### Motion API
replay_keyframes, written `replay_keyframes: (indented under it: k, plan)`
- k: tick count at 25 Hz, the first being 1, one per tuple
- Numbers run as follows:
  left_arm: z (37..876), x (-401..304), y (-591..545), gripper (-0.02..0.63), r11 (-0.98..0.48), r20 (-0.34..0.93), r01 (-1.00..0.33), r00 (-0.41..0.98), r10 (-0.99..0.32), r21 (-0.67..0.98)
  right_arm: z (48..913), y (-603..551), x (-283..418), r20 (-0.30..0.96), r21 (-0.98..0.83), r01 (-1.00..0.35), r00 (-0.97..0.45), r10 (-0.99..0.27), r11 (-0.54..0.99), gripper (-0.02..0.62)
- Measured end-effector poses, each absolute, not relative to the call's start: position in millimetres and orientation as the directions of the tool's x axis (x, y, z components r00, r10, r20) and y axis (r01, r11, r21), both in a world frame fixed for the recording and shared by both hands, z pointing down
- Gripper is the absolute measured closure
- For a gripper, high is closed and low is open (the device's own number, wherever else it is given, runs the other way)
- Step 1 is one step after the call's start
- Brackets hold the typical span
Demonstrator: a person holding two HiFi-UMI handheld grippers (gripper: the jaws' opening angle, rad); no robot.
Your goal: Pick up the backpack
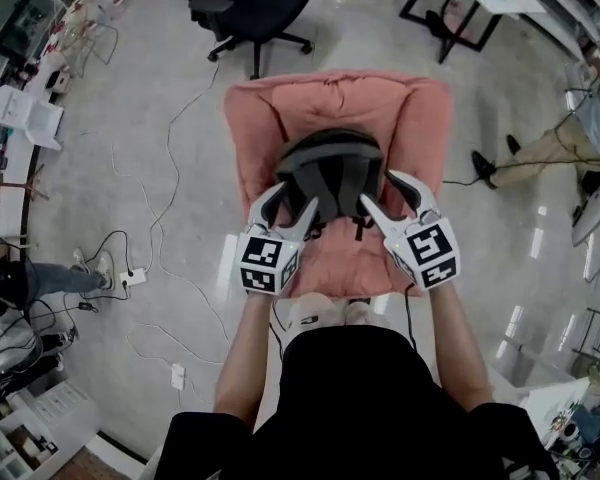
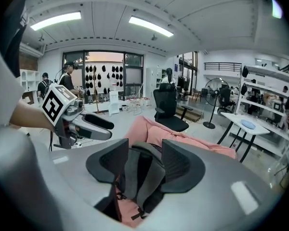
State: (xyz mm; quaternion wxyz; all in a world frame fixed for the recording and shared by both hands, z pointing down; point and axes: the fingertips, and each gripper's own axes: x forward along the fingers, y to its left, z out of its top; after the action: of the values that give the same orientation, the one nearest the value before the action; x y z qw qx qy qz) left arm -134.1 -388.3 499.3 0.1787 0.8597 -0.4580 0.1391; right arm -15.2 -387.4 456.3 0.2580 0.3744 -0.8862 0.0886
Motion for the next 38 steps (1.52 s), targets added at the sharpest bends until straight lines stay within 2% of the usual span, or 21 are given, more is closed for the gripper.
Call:
replay_keyframes:
  k: [9, 18, 31, 38]
  plan:
    - [549, -146, -432, 0.376, -0.559, 0.461, -0.810, 0.570, -0.680, 0.175, 517, -433, -19, 0.628, 0.059, -0.718, -0.514, -0.585, 0.693, 0.379]
    - [615, -145, -461, 0.359, -0.616, 0.539, -0.780, 0.567, -0.623, 0.109, 589, -462, -16, 0.727, 0.099, -0.672, -0.455, -0.515, 0.734, 0.371]
    - [677, -145, -486, 0.311, -0.661, 0.597, -0.750, 0.542, -0.592, 0.025, 656, -490, -5, 0.808, 0.179, -0.591, -0.367, -0.460, 0.786, 0.333]
    - [689, -145, -495, 0.305, -0.677, 0.603, -0.736, 0.545, -0.582, 0.012, 673, -501, -13, 0.816, 0.180, -0.550, -0.380, -0.437, 0.815, 0.327]
